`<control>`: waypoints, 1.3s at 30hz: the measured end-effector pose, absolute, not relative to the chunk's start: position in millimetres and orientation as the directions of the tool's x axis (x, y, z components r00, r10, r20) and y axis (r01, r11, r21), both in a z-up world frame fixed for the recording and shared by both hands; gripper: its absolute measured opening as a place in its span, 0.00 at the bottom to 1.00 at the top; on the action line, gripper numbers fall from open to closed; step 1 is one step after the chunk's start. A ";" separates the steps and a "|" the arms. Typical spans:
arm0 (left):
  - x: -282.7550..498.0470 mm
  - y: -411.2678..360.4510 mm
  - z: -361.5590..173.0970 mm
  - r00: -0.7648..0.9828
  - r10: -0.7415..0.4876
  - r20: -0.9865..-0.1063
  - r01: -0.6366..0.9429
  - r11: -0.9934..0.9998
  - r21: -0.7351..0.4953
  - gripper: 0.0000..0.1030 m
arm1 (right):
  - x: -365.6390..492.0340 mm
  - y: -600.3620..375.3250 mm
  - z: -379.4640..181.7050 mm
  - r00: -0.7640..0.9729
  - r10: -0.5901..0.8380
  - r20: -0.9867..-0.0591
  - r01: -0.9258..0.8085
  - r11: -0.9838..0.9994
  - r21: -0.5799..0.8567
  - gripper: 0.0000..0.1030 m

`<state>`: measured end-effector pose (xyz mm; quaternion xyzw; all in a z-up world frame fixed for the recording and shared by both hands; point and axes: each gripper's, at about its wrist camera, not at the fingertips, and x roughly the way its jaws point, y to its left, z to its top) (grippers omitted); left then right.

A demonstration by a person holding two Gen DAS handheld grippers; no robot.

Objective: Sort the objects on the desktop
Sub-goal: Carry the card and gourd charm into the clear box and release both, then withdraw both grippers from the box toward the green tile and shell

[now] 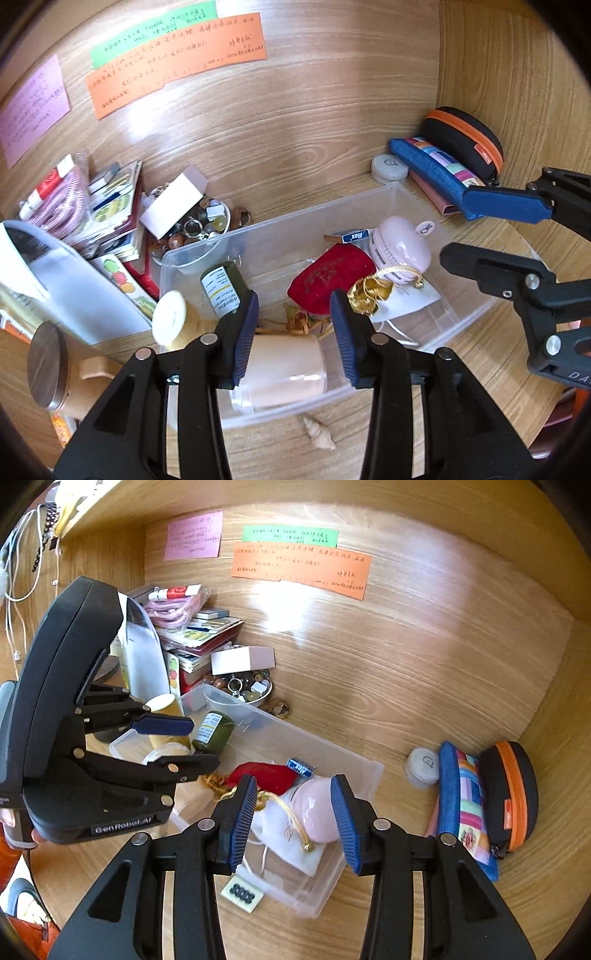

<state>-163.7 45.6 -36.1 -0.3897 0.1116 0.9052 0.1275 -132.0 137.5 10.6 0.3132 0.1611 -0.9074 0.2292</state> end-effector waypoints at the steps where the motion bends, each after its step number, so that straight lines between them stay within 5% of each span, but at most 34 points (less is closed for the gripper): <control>1: -160.9 44.2 -35.6 -0.665 0.145 -0.732 -0.316 -0.943 0.101 0.43 | -127.9 139.2 11.3 -0.700 -0.315 -0.641 0.516 -0.844 -0.148 0.37; 11: -128.7 35.6 -35.5 -0.678 0.134 -0.723 -0.288 -0.953 0.094 0.45 | -96.6 148.7 8.6 -0.696 -0.325 -0.641 0.507 -0.854 -0.117 0.38; 16: -115.0 28.9 -45.6 -0.667 0.125 -0.735 -0.277 -0.957 0.089 0.49 | -84.9 154.8 -1.5 -0.688 -0.326 -0.648 0.494 -0.865 -0.090 0.51; 39: -95.9 20.1 -115.6 -0.542 0.144 -0.828 -0.295 -0.955 0.028 0.49 | -73.6 165.4 -72.6 -0.594 -0.291 -0.750 0.406 -0.913 0.032 0.51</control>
